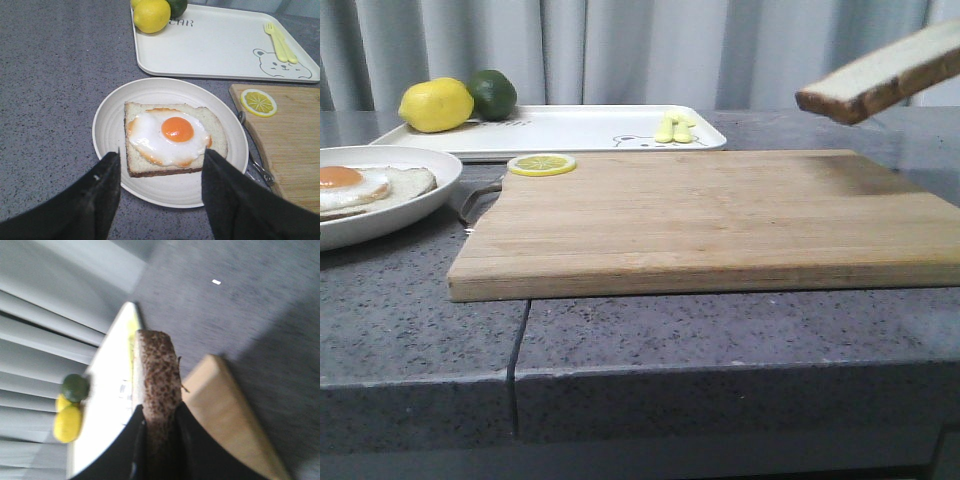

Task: Place bread and move sandwich to tray
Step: 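Lift the bread slice with the right gripper toward the egg plate, then lower the bread slice onto the fried egg toast with the right gripper, then open the right gripper and withdraw it from the sandwich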

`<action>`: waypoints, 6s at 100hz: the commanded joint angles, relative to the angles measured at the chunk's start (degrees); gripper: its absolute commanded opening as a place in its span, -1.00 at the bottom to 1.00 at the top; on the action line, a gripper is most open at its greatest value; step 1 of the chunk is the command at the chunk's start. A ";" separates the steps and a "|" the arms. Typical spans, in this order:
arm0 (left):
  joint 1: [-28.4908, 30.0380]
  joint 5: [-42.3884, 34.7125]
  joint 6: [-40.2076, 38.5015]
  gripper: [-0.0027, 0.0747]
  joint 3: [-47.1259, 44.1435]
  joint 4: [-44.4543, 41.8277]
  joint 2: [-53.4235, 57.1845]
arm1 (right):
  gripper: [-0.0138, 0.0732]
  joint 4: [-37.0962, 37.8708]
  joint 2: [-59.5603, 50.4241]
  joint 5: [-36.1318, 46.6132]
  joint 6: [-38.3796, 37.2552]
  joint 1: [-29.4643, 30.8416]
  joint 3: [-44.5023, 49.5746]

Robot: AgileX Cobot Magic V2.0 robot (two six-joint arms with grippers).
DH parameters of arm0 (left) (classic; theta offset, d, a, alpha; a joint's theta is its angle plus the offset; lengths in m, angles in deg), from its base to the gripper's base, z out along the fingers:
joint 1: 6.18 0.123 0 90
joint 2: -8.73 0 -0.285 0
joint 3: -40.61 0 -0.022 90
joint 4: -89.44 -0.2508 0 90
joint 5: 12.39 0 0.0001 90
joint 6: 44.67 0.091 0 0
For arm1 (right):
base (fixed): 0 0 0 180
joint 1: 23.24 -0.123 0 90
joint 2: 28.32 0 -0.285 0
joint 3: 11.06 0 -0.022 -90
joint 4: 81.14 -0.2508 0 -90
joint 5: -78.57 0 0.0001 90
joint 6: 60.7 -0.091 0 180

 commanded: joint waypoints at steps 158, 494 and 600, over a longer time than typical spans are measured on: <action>0.04 -4.15 0.20 -0.03 2.02 1.03 -0.51 | -0.82 -3.70 30.42 29.93 -13.86 -56.30 -41.99; 0.04 -4.15 0.20 -0.03 2.02 1.03 -0.51 | 0.49 7.73 33.86 36.04 -8.33 -58.84 -46.95; 0.04 -4.15 0.20 -0.03 2.02 1.03 -0.51 | 0.49 68.41 0.28 31.43 -20.68 -26.15 -20.07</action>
